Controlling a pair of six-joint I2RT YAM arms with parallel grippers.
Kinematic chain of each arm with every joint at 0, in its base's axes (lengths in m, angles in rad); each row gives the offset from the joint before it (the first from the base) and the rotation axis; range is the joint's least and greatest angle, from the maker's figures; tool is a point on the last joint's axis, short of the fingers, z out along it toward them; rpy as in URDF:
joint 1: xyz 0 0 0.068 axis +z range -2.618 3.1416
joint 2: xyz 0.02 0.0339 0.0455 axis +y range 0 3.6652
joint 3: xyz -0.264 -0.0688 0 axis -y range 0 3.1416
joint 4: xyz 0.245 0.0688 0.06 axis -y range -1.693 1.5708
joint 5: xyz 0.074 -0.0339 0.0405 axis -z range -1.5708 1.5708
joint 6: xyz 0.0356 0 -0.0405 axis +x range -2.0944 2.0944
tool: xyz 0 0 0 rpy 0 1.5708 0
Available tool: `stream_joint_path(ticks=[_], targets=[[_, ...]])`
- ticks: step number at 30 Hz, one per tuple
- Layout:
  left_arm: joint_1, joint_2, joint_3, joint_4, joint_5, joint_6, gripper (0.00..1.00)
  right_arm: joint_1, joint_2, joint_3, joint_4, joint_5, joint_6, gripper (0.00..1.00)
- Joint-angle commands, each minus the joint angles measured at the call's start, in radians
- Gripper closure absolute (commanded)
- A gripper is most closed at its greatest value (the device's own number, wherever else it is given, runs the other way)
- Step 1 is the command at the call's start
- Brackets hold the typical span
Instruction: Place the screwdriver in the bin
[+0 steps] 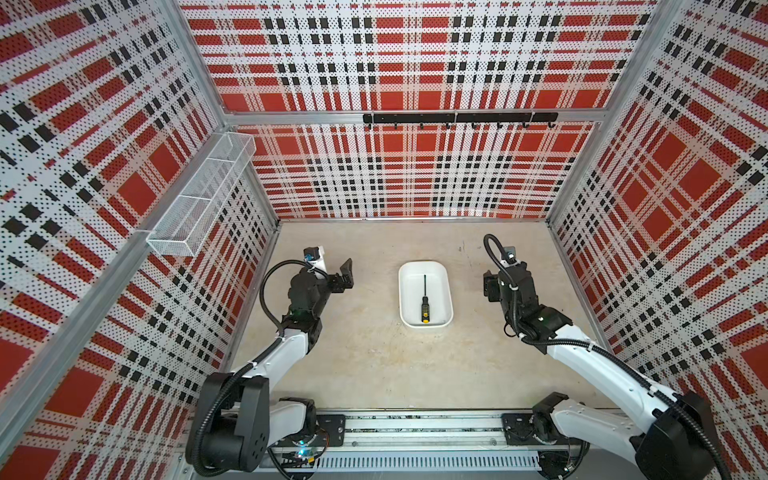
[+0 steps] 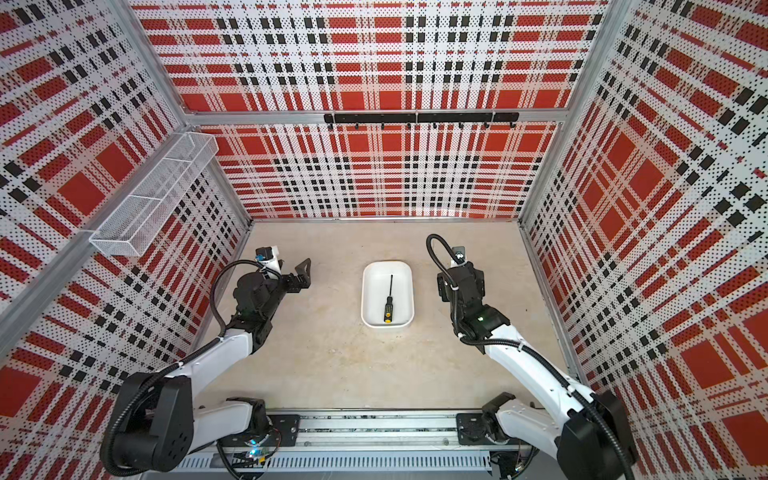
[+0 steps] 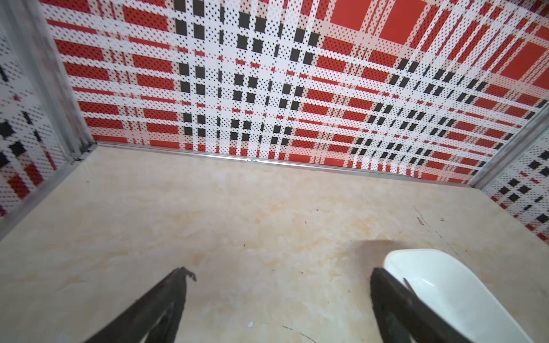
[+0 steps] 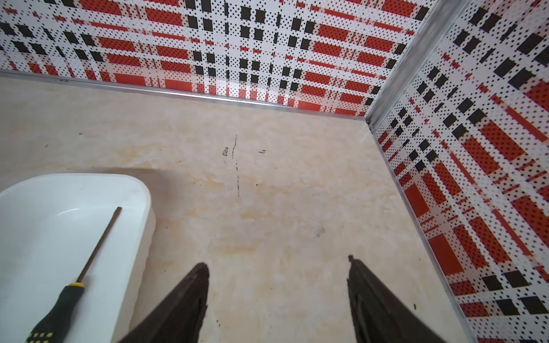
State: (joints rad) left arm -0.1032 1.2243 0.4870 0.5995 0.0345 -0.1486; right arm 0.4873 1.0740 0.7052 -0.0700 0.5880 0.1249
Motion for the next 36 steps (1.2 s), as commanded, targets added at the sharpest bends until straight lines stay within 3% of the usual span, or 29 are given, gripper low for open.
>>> stream_joint_path(ticks=[1,7,19,28,36], targets=[[0.027,-0.011,-0.046,0.126,-0.085,0.087,0.02,-0.032,-0.034,-0.099,0.296,-0.003,-0.133,0.23],[0.081,0.041,-0.123,0.322,0.012,0.111,0.02,-0.064,0.027,-0.332,0.777,-0.011,-0.333,0.19],[0.107,0.154,-0.119,0.448,0.021,0.125,0.02,-0.143,0.404,-0.475,1.314,-0.016,-0.314,0.12],[0.119,0.141,-0.137,0.462,0.019,0.116,0.02,-0.200,0.474,-0.442,1.335,-0.070,-0.293,0.08],[0.122,0.114,-0.176,0.497,0.033,0.116,0.02,-0.390,0.462,-0.424,1.227,-0.313,-0.092,0.10]])
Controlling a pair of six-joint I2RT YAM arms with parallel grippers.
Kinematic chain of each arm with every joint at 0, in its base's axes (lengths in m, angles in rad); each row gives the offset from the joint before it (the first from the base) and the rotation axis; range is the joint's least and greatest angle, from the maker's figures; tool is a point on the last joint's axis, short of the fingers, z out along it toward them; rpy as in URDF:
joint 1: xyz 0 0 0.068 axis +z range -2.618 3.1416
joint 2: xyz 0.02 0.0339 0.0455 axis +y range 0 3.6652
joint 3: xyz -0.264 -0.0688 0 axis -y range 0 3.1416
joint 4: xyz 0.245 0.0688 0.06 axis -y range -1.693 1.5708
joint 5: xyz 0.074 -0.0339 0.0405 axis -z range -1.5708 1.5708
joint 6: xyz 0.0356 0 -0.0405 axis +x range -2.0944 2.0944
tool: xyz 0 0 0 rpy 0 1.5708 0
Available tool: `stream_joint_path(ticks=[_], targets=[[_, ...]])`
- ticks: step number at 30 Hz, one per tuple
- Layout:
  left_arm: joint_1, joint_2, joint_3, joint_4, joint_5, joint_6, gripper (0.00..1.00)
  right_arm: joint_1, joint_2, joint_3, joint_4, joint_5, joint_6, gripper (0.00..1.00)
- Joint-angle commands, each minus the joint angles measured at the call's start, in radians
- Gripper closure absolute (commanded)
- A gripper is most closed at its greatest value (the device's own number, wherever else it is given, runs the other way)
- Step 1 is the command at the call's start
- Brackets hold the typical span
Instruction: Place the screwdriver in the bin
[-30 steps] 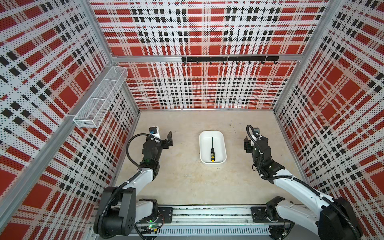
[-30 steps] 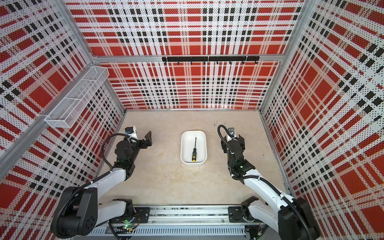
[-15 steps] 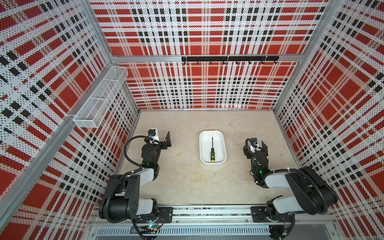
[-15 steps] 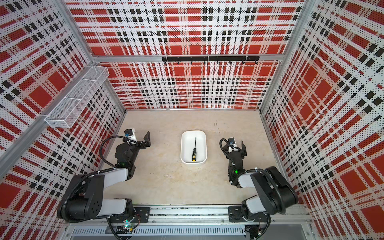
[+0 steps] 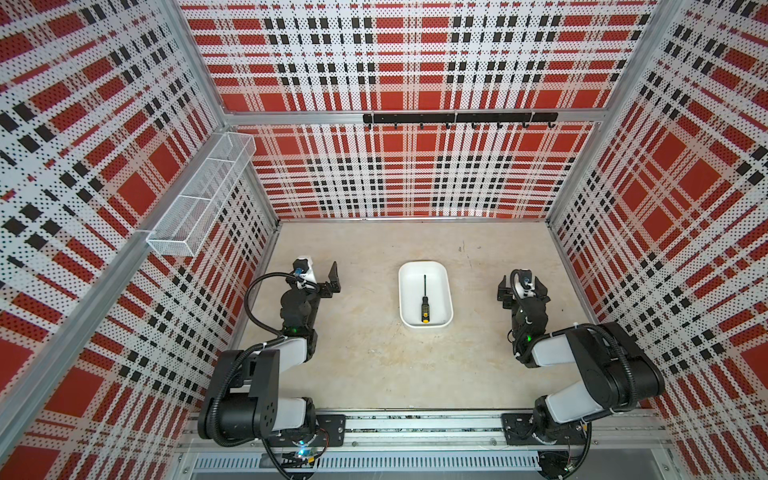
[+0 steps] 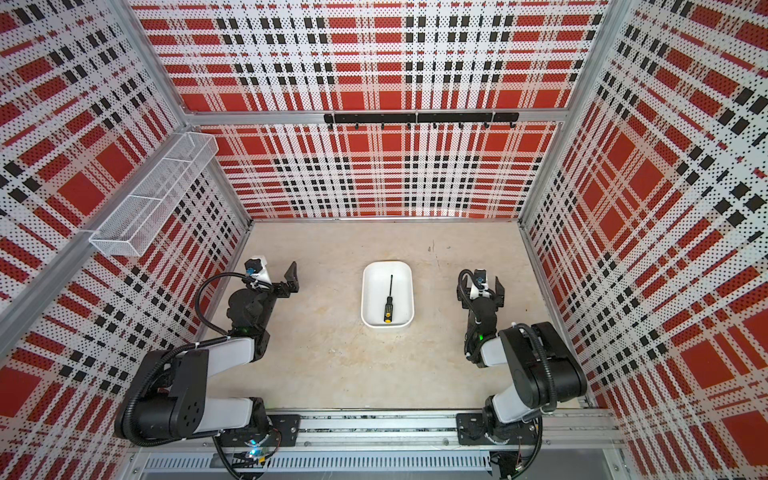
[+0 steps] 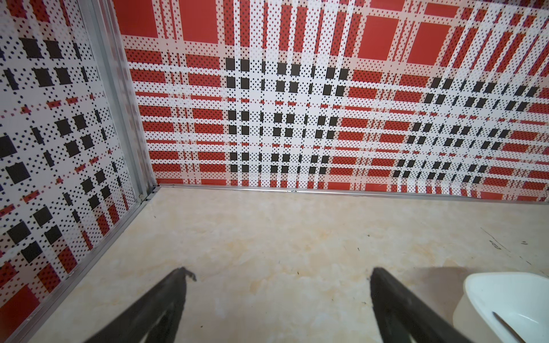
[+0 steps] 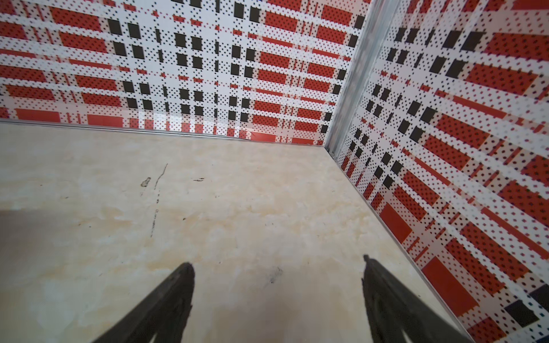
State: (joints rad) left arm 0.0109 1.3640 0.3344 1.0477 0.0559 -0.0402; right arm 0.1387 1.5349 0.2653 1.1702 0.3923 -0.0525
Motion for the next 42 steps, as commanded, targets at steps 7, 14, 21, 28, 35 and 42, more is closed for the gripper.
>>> stream_joint_path(ticks=[7,14,21,28,35,42], targets=[[0.008,-0.079,-0.072,0.050,-0.012,-0.002,0.02,-0.090,0.035,0.018,-0.001,-0.176,0.129,0.09],[0.008,-0.070,-0.109,0.054,-0.102,0.006,0.02,-0.091,0.037,0.018,0.000,-0.176,0.129,0.04],[0.008,0.060,-0.121,0.183,-0.115,0.034,0.02,-0.090,0.036,0.017,0.001,-0.176,0.128,0.00],[0.030,0.188,-0.124,0.301,-0.142,0.007,0.02,-0.091,0.036,0.018,0.000,-0.175,0.127,0.00],[0.026,0.210,-0.132,0.364,-0.145,0.000,0.02,-0.091,0.036,0.017,0.003,-0.173,0.126,0.00],[0.026,0.210,-0.132,0.364,-0.147,0.000,0.02,-0.092,0.038,0.022,-0.003,-0.178,0.125,0.00]])
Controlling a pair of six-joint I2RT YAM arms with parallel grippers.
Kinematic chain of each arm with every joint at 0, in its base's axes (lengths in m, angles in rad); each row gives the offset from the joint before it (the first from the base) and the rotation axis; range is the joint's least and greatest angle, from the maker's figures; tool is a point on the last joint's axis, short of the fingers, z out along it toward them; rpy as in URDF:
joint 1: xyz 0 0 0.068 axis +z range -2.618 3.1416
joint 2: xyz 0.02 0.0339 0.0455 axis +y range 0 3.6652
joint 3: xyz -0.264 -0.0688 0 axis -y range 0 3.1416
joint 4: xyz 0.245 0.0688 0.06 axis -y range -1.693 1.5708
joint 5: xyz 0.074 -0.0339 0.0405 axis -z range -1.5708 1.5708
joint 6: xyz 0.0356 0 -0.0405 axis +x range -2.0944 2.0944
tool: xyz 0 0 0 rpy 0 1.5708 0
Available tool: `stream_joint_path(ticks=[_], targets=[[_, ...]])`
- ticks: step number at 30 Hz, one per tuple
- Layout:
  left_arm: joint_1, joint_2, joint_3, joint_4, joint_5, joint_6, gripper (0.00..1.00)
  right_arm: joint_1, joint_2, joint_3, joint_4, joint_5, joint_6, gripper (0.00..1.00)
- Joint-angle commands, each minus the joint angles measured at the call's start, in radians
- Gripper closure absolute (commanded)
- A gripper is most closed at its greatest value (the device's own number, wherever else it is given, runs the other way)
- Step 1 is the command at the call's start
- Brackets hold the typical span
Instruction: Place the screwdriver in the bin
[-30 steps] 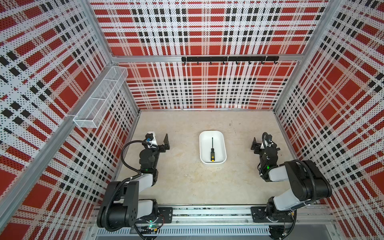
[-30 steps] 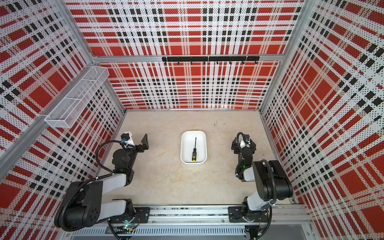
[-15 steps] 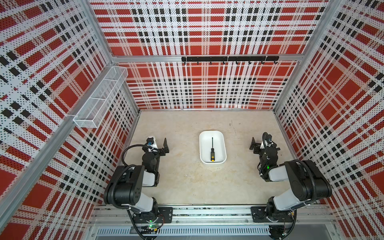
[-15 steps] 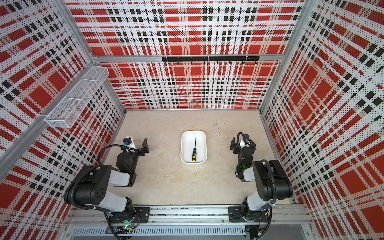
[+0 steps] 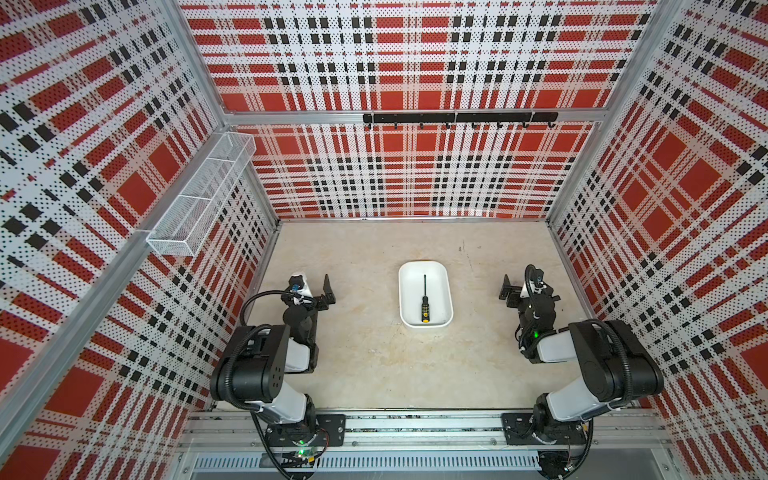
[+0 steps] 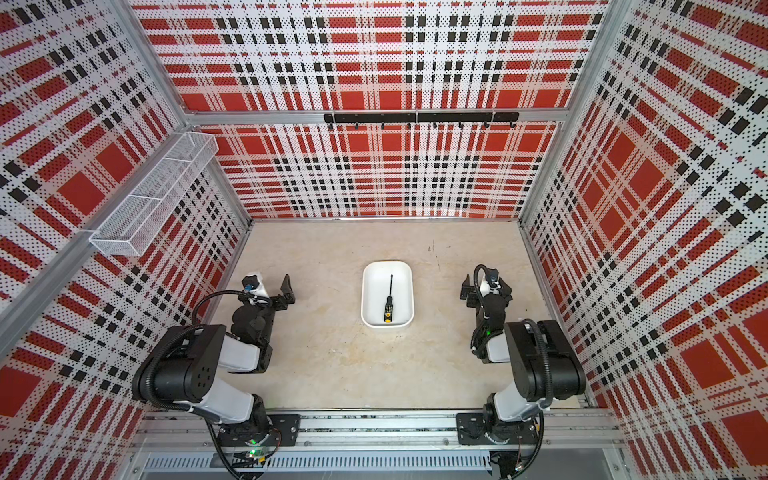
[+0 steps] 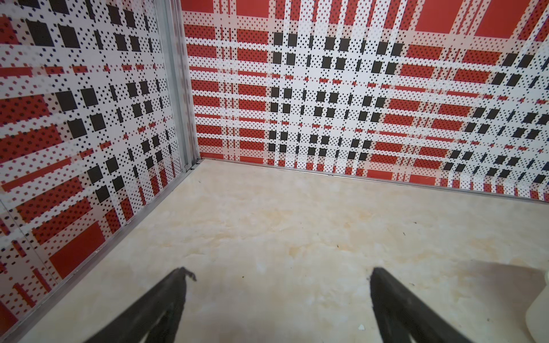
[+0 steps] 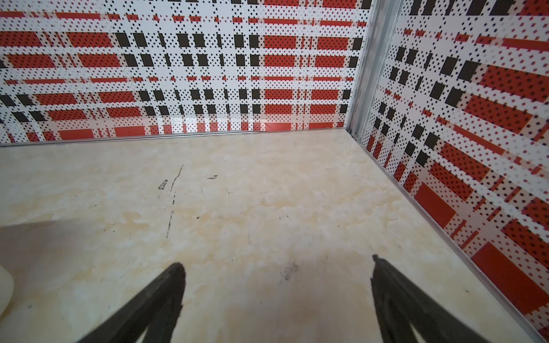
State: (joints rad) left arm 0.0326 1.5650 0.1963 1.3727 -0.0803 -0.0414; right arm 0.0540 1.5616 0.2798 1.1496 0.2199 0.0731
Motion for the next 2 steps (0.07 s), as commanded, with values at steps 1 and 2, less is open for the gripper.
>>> stream_joint_path(ticks=[1,2], targets=[[0.004,0.009,0.006,0.040,-0.010,0.001,0.02,-0.006,0.011,0.007,0.018,-0.006,0.000,0.00],[0.003,0.009,0.007,0.040,-0.010,0.001,0.02,-0.006,0.011,0.005,0.018,-0.006,0.000,0.00]])
